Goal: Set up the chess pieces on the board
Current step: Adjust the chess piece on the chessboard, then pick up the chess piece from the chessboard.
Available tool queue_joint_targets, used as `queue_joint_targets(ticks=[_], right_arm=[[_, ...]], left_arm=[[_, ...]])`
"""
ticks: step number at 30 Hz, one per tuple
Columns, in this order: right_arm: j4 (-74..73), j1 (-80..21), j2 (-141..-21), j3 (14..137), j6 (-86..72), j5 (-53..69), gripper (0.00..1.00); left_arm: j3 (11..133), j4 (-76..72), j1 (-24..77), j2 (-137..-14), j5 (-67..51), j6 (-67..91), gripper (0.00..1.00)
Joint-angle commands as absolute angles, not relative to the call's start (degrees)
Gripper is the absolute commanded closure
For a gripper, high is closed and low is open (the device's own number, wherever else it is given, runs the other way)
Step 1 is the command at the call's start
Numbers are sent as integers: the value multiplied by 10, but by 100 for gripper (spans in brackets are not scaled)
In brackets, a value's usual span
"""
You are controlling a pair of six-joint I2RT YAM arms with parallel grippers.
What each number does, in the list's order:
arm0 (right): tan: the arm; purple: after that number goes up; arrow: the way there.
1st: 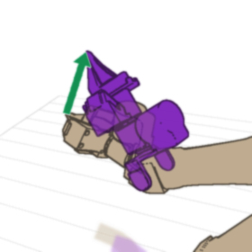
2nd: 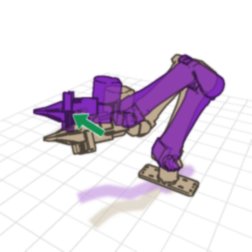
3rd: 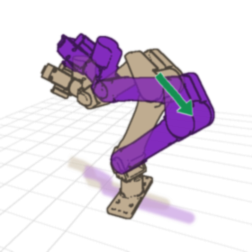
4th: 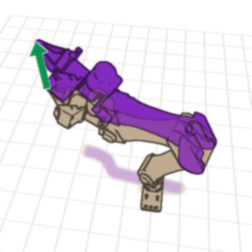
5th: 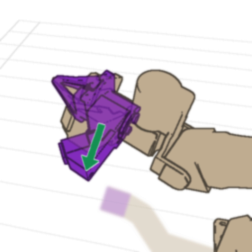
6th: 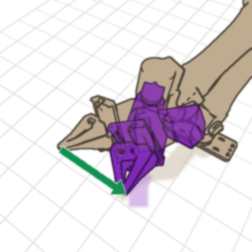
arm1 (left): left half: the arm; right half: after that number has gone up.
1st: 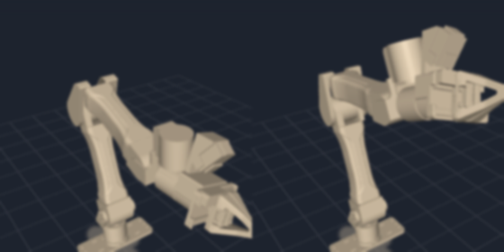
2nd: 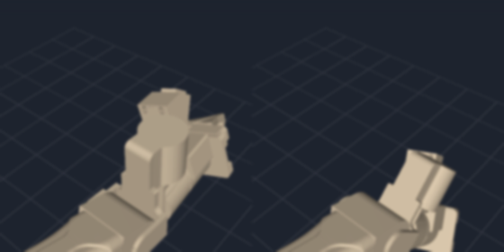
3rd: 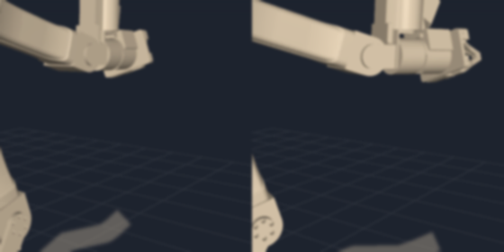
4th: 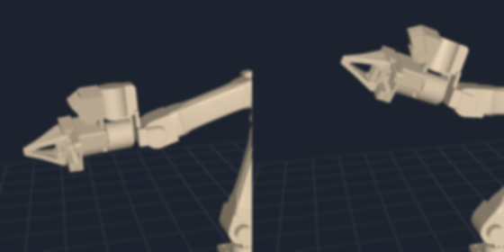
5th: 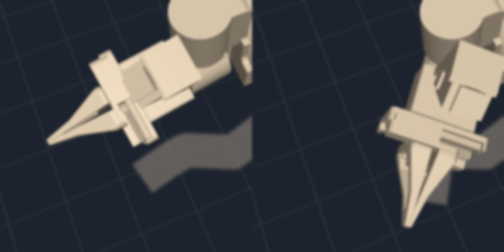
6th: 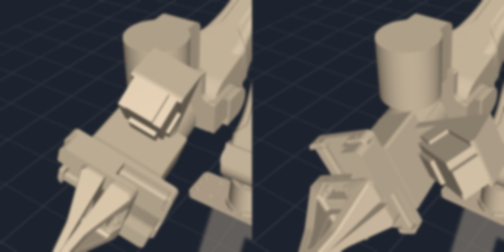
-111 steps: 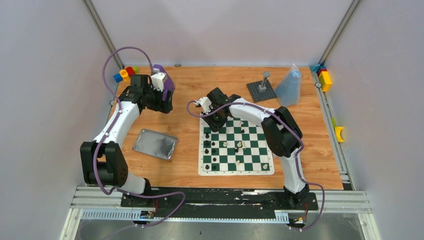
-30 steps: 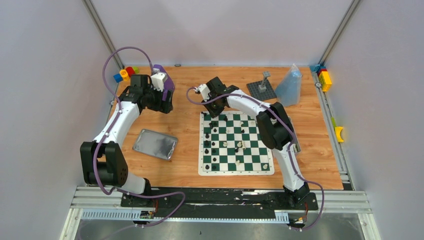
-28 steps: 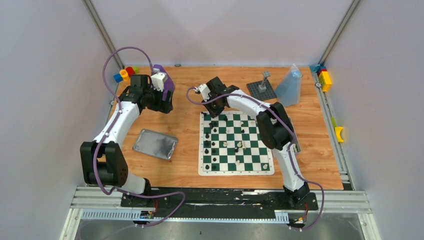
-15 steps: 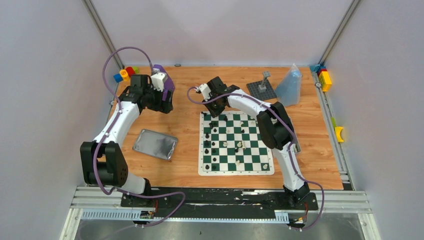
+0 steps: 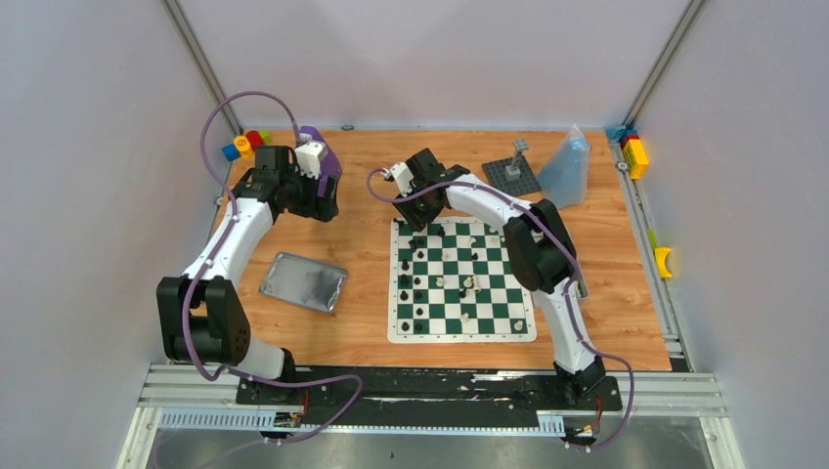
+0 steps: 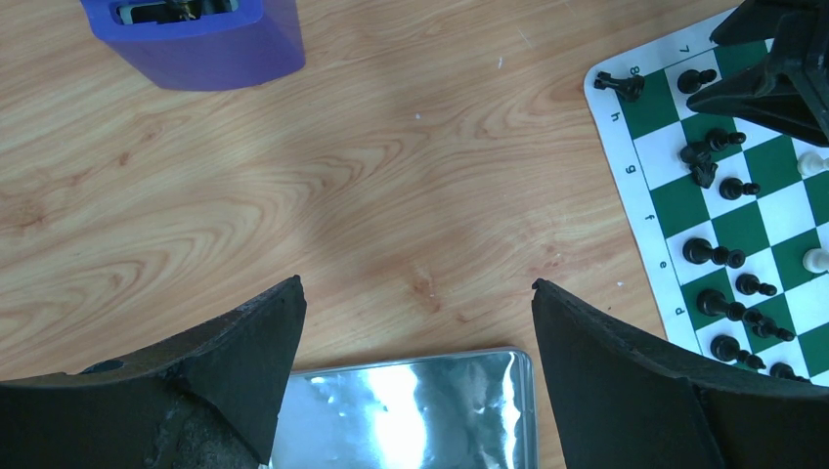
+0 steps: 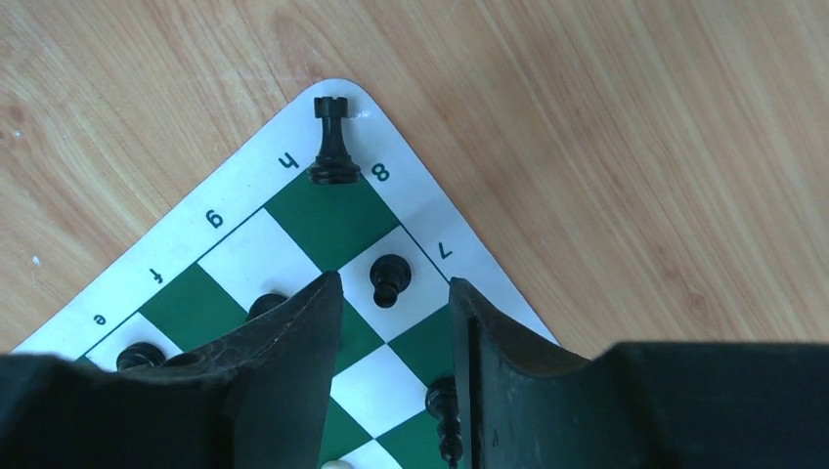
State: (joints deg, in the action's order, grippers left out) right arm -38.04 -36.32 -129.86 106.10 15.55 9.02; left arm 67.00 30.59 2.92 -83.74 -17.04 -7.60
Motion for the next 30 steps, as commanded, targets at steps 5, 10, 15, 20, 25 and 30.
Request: queue_joint_targets(ticks=[5, 10, 15, 20, 25, 30], right_arm=[[-380, -343, -1195, 1038, 156, 78, 55], [-380, -324, -1152, 986, 161, 72, 56], [-380, -307, -1136, 942, 158, 84, 55], [-376, -304, -1145, 926, 149, 101, 53], [-373, -304, -1162, 932, 145, 111, 53], [-373, -304, -1174, 936, 143, 119, 53]], left_arm=[[666, 291, 26, -823, -180, -78, 6], [667, 291, 26, -824, -182, -77, 6], [668, 291, 26, -826, -183, -76, 6], [669, 292, 26, -828, -182, -76, 6], [669, 292, 26, -828, -181, -76, 6], [668, 291, 26, -831, -181, -78, 6]])
